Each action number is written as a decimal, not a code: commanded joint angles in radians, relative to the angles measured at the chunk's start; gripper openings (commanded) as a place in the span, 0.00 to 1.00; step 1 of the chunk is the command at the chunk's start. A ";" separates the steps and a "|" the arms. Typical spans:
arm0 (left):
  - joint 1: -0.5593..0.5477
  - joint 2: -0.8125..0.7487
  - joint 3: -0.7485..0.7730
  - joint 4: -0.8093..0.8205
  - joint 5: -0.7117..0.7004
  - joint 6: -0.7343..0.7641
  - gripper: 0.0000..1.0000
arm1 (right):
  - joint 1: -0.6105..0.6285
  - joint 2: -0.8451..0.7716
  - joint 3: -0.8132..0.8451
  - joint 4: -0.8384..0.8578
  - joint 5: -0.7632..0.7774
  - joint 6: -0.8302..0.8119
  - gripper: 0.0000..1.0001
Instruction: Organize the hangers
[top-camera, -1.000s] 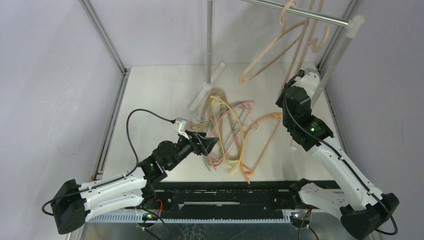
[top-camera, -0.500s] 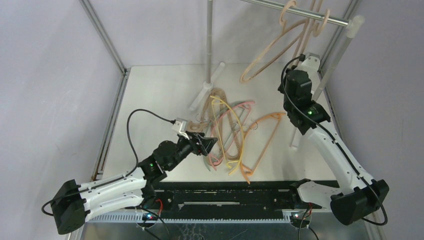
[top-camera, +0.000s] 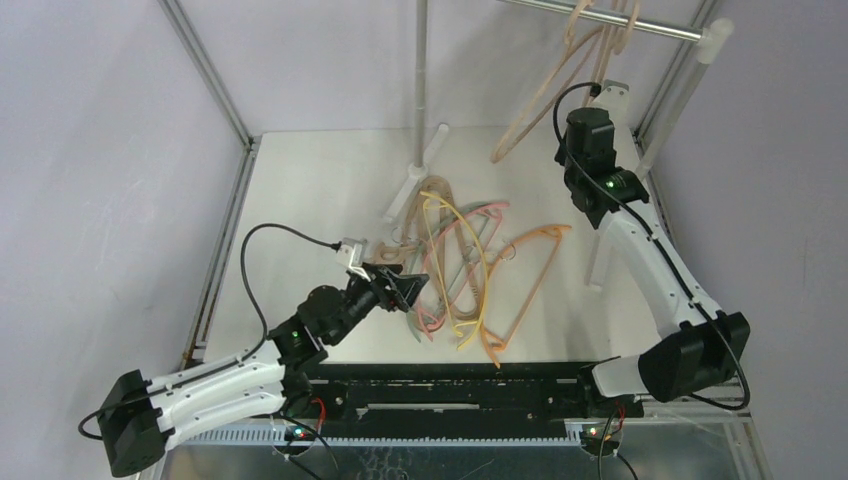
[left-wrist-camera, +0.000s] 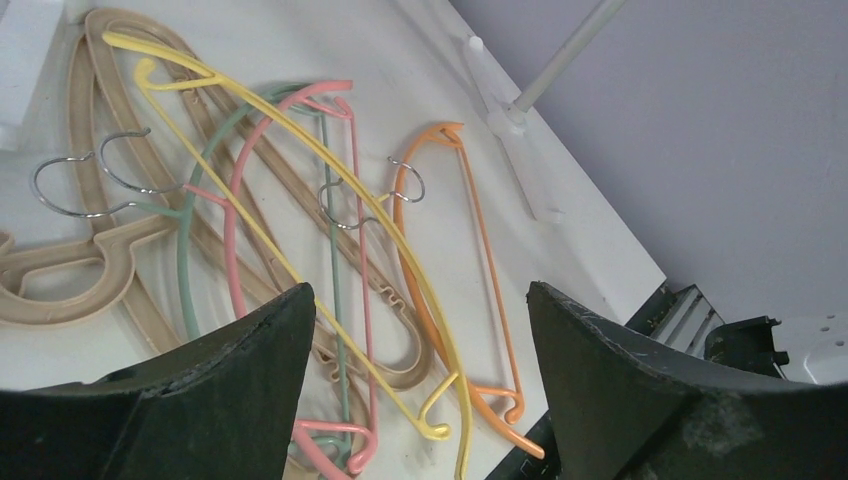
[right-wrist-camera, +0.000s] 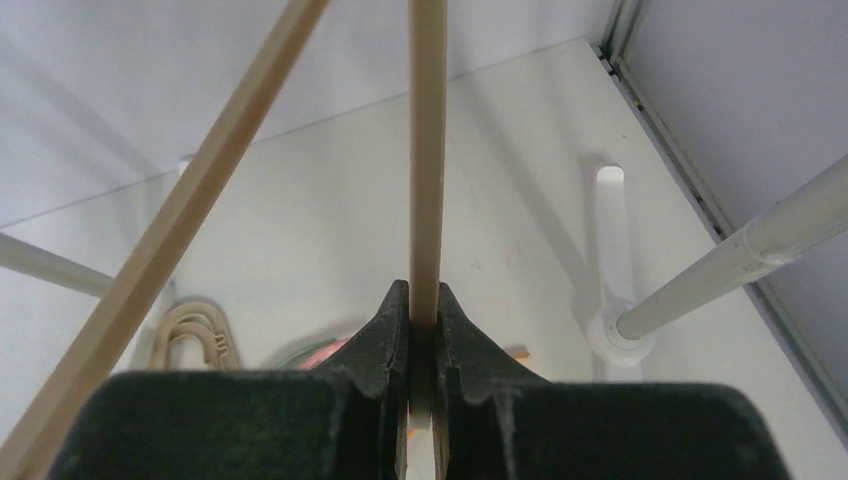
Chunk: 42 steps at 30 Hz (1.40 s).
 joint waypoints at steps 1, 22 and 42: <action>-0.004 -0.028 -0.020 -0.002 -0.035 0.028 0.83 | -0.028 0.031 0.070 -0.026 -0.037 0.001 0.00; -0.003 0.056 -0.019 0.021 -0.031 0.017 0.84 | -0.017 -0.234 -0.241 -0.053 -0.043 0.177 0.70; -0.004 0.144 0.004 0.051 0.010 0.021 0.84 | 0.126 -0.561 -0.590 -0.208 0.030 0.347 1.00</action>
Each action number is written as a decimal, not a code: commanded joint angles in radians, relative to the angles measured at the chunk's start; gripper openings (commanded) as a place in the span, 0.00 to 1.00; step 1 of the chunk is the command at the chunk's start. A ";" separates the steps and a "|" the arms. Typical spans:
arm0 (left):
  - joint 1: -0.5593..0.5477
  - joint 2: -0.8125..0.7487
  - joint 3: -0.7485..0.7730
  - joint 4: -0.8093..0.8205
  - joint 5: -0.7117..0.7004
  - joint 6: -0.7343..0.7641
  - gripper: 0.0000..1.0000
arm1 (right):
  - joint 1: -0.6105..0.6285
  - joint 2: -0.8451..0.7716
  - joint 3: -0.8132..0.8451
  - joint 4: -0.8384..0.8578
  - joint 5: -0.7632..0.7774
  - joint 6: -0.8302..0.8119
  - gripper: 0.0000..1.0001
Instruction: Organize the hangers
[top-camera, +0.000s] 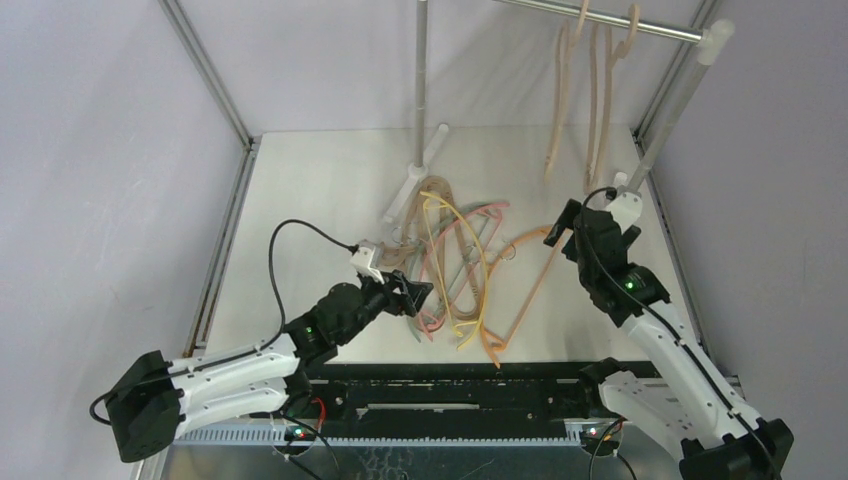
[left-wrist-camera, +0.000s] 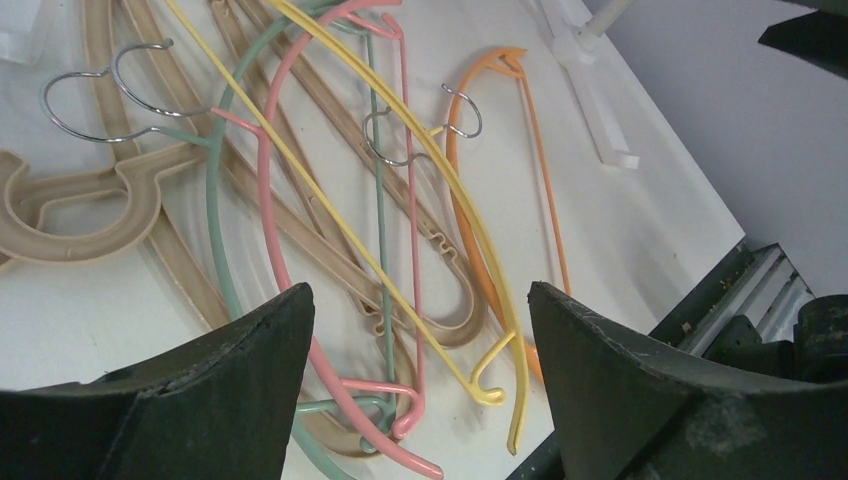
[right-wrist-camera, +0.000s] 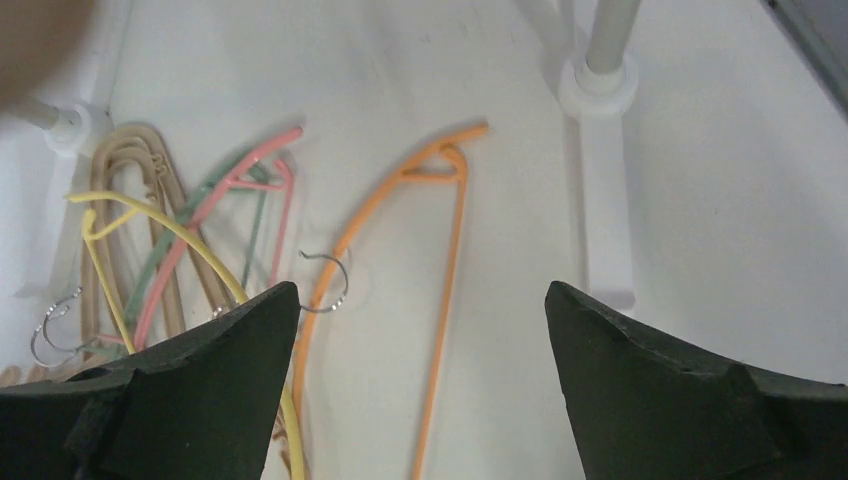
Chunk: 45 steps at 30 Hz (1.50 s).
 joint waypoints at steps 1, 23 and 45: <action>-0.004 0.012 0.021 0.059 0.023 0.016 0.83 | 0.046 -0.090 -0.052 -0.068 0.029 0.099 1.00; -0.004 0.038 -0.009 -0.052 -0.102 -0.086 0.83 | 0.577 0.127 -0.165 -0.071 0.118 0.398 0.69; -0.004 0.002 -0.055 -0.100 -0.150 -0.067 0.82 | 0.376 0.456 -0.261 0.471 -0.254 0.292 0.41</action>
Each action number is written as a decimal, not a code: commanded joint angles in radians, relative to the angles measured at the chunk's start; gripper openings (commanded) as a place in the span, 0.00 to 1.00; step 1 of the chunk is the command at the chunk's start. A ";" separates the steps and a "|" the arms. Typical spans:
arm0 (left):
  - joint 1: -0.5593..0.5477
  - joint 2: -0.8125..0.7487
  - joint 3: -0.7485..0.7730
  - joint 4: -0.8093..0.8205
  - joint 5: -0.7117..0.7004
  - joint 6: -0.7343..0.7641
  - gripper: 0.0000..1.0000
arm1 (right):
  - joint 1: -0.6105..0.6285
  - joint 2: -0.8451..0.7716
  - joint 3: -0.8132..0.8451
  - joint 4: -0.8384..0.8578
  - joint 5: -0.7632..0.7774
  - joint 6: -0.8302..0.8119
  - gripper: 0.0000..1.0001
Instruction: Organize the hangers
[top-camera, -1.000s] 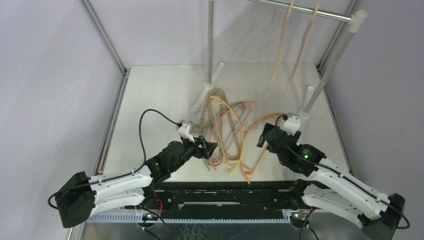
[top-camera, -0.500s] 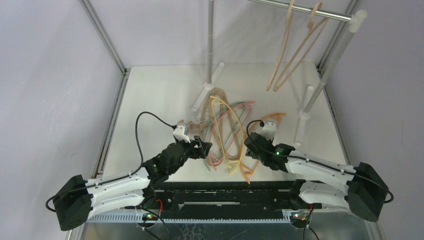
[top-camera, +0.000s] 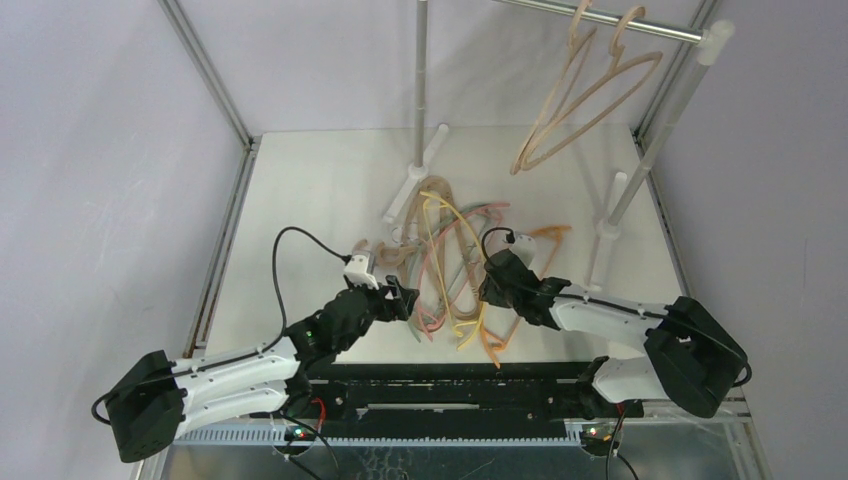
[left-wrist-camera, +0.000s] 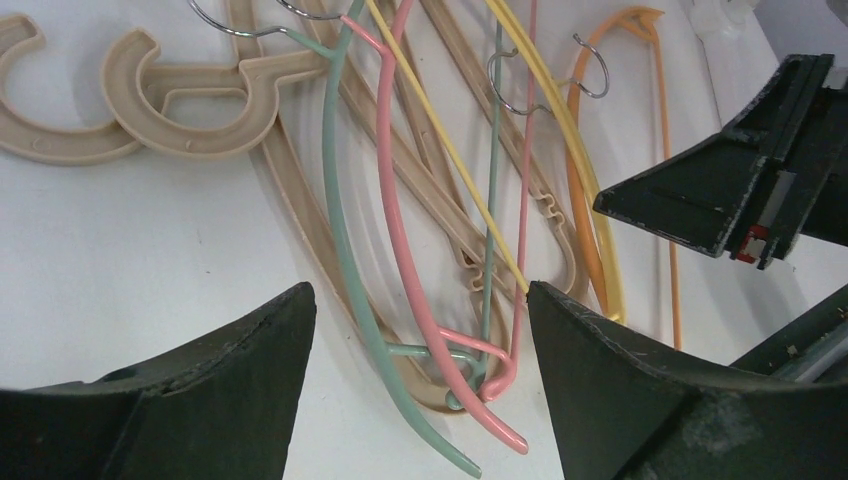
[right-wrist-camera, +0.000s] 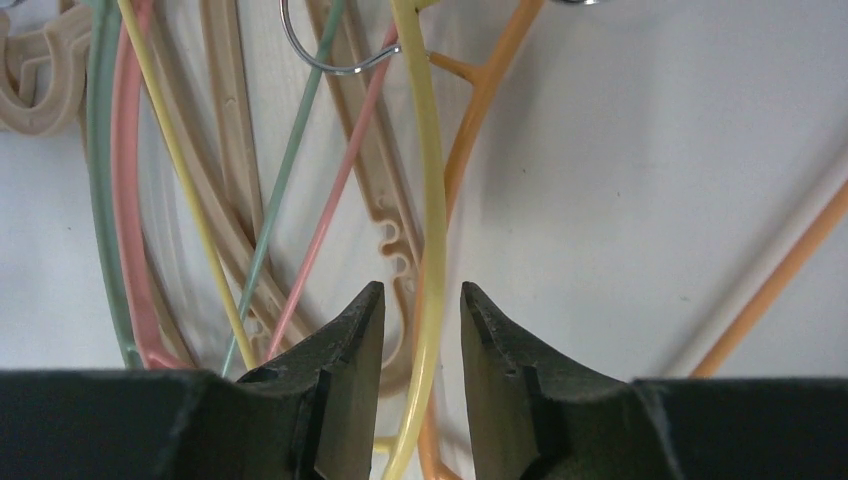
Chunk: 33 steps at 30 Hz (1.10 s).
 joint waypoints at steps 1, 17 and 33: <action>-0.005 -0.001 0.001 0.018 -0.013 0.014 0.82 | -0.033 0.055 0.007 0.114 -0.054 -0.034 0.40; -0.234 -0.064 0.172 -0.181 -0.129 0.177 0.72 | 0.069 -0.023 0.108 -0.038 0.088 -0.094 0.00; -0.364 0.082 0.274 -0.138 -0.161 0.151 0.72 | 0.113 0.088 0.333 -0.099 0.120 -0.183 0.00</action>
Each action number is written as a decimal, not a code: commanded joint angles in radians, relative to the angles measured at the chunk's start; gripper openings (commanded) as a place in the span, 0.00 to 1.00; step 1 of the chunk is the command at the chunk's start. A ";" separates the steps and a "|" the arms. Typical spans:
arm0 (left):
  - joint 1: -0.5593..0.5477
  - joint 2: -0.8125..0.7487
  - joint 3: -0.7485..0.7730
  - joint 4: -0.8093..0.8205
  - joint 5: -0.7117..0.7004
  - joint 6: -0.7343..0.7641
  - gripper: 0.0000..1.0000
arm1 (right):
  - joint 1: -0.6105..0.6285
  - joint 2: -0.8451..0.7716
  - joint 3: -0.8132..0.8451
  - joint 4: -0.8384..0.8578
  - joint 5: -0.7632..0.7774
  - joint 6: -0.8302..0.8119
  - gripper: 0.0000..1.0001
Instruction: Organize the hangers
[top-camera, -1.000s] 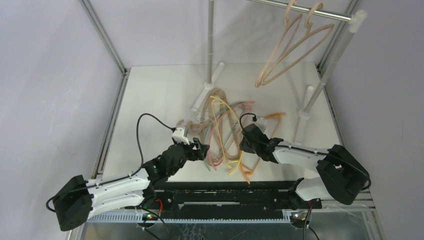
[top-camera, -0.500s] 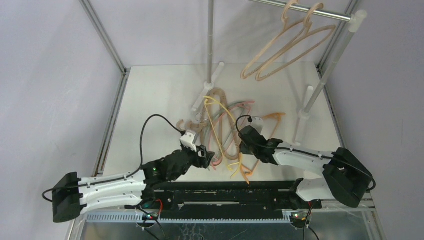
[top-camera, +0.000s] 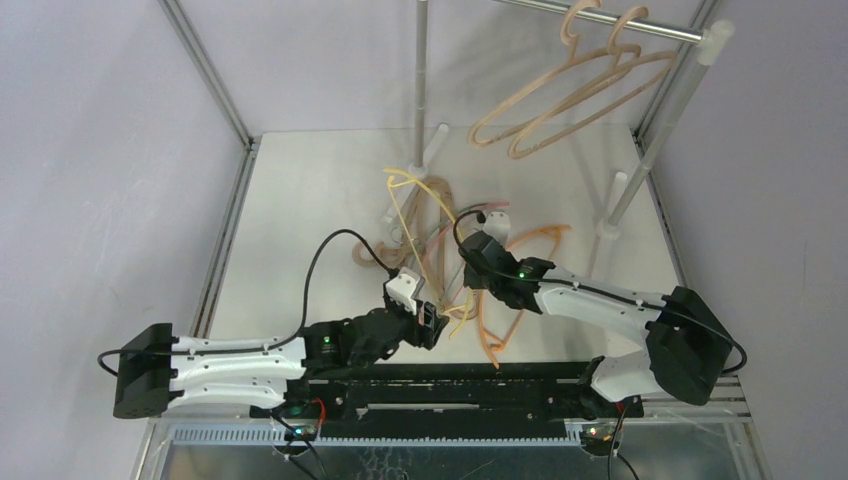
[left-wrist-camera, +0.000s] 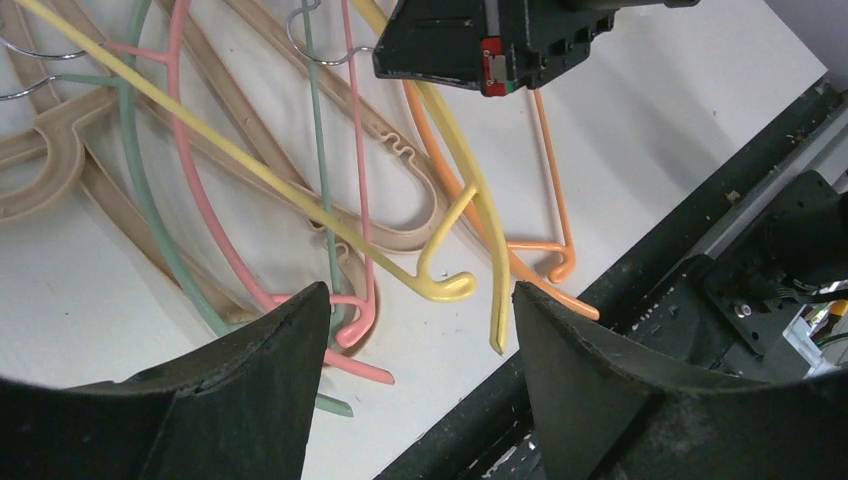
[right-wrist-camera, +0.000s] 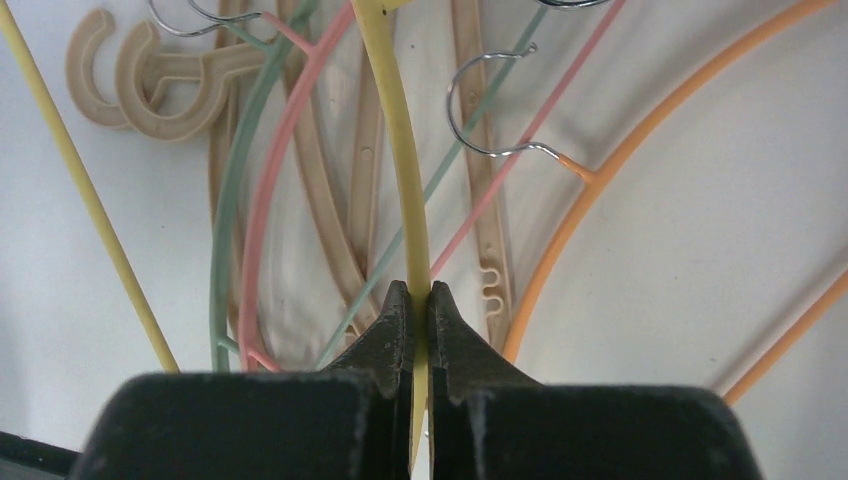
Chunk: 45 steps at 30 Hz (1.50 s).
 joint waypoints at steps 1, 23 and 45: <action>-0.008 -0.005 0.058 0.031 -0.045 0.012 0.72 | 0.017 0.021 0.087 0.033 0.032 -0.046 0.00; -0.022 0.165 0.107 0.113 -0.049 0.036 0.74 | 0.075 -0.010 0.161 -0.001 -0.022 -0.137 0.00; -0.022 0.314 0.146 0.171 -0.066 0.027 0.73 | 0.135 -0.156 0.130 -0.005 -0.169 -0.192 0.00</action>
